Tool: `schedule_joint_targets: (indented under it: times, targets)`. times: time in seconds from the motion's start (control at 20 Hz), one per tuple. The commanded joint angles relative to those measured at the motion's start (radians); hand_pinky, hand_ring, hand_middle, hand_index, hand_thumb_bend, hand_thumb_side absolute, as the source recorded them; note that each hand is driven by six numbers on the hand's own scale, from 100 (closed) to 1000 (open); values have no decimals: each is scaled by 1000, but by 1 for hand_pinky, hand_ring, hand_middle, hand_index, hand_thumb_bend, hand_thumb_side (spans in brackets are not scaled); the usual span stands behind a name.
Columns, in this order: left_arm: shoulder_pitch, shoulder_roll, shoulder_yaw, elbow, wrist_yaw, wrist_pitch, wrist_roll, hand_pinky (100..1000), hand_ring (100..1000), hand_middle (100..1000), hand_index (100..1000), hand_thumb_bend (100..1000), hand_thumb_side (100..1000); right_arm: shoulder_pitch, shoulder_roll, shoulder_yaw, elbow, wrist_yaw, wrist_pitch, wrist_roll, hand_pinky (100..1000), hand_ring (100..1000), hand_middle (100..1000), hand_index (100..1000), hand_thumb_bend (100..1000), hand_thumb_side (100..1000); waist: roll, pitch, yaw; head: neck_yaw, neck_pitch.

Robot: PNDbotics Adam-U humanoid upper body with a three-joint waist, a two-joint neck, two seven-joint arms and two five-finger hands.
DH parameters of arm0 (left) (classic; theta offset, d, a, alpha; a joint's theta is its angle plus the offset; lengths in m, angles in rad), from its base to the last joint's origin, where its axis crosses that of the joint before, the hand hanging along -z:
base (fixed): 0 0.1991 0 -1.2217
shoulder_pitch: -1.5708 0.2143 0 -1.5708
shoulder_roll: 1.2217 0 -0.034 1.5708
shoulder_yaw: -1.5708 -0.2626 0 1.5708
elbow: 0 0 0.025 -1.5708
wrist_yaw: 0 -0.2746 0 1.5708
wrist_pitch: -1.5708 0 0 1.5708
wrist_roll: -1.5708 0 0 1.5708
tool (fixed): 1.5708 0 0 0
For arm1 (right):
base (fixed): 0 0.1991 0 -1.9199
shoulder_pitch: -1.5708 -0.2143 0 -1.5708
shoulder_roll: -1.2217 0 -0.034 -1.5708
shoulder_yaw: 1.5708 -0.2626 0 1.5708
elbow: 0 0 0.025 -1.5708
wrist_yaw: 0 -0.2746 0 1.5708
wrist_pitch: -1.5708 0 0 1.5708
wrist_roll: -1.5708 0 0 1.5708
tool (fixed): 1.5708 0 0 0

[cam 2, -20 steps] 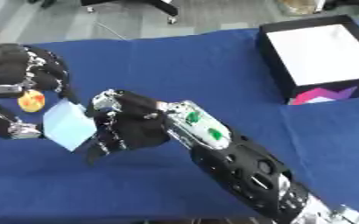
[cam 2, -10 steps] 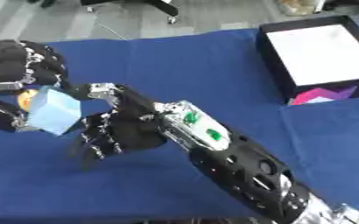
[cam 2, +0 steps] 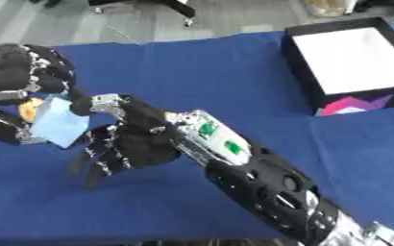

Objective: Pick up the objects with one hand, pass them to the other hand, and then place them into the box on the other side of the table.

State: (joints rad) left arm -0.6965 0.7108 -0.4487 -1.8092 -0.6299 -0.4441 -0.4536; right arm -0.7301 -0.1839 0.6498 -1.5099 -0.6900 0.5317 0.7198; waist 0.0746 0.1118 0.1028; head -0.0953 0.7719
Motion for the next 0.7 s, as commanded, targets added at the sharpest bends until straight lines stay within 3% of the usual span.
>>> schedule_joint_targets:
  times: [0.05, 0.45, 0.7]
  targets:
    - [-23, 12, 3, -16, 9, -1, -16, 795, 606, 500, 667, 356, 111, -19, 4, 3, -16, 27, 169, 187, 1000, 611, 685, 1000, 268, 1000, 0, -20, 3, -5, -7]
    - [-38, 1, -10, -14, 20, -11, -47, 794, 607, 500, 667, 357, 114, -17, 9, 16, -5, 69, 141, 187, 1000, 612, 694, 1000, 242, 1000, -1, -20, 5, -8, -7]
    - [-40, 1, -14, -18, 30, -18, -62, 795, 607, 498, 665, 357, 113, -14, 10, 16, 1, 69, 135, 187, 1000, 613, 703, 1000, 280, 1000, 0, -20, 4, -10, -6]
